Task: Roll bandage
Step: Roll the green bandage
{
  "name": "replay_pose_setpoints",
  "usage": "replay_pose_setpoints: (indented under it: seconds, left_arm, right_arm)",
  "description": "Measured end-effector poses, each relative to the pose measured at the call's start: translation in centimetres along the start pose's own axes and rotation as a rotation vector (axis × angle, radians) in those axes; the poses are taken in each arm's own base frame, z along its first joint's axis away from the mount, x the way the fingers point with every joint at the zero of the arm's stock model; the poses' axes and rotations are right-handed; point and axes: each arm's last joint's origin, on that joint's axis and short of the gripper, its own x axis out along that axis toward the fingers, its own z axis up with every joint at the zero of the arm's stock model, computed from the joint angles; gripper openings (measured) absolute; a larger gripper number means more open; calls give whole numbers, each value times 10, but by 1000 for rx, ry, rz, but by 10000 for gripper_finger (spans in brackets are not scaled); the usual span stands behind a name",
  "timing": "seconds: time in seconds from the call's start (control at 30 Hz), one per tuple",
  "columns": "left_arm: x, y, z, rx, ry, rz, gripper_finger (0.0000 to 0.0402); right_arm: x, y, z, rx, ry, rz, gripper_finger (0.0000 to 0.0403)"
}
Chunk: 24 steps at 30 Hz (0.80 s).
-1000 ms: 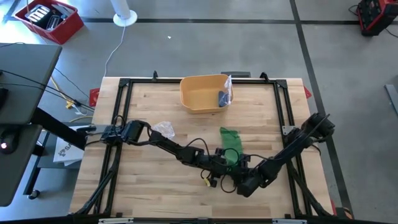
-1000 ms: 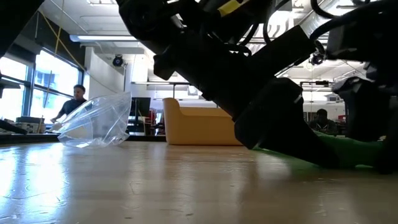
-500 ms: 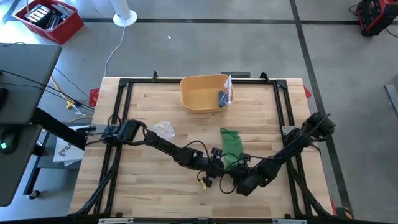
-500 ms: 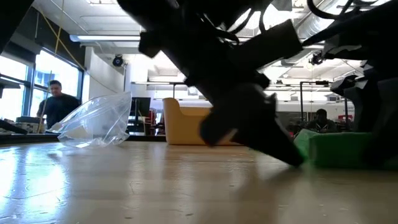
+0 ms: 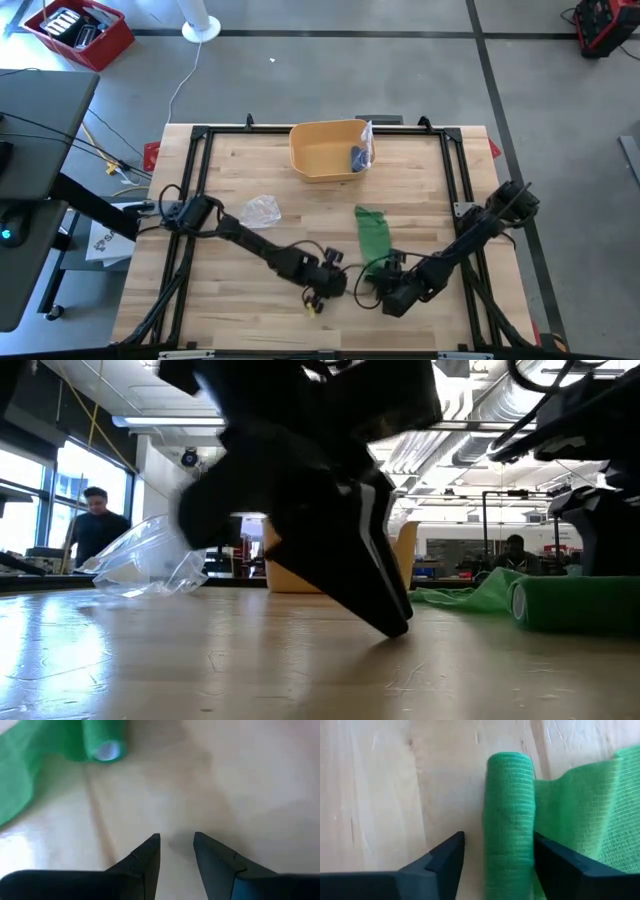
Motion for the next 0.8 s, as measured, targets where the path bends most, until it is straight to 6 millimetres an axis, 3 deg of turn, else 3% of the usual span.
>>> replay_pose_setpoints:
  seconds: [0.27,0.37,0.47,0.6,0.8]
  left_arm:
    - [-8,-39,12,-9,-151,40,117]
    - [-17,-43,16,-40,-244,132,117]
    - [-35,-39,27,-62,-390,183,117]
    - [-54,-39,42,3,-568,147,117]
    - [-60,-47,47,186,-609,215,117]
  right_arm:
    - [-13,21,-23,-56,-61,1,58]
    - [-24,26,-27,-52,-110,12,24]
    - [-39,28,-28,-56,-201,12,23]
    - [-63,30,-24,-65,-359,15,52]
    - [-84,31,-15,-110,-458,76,67]
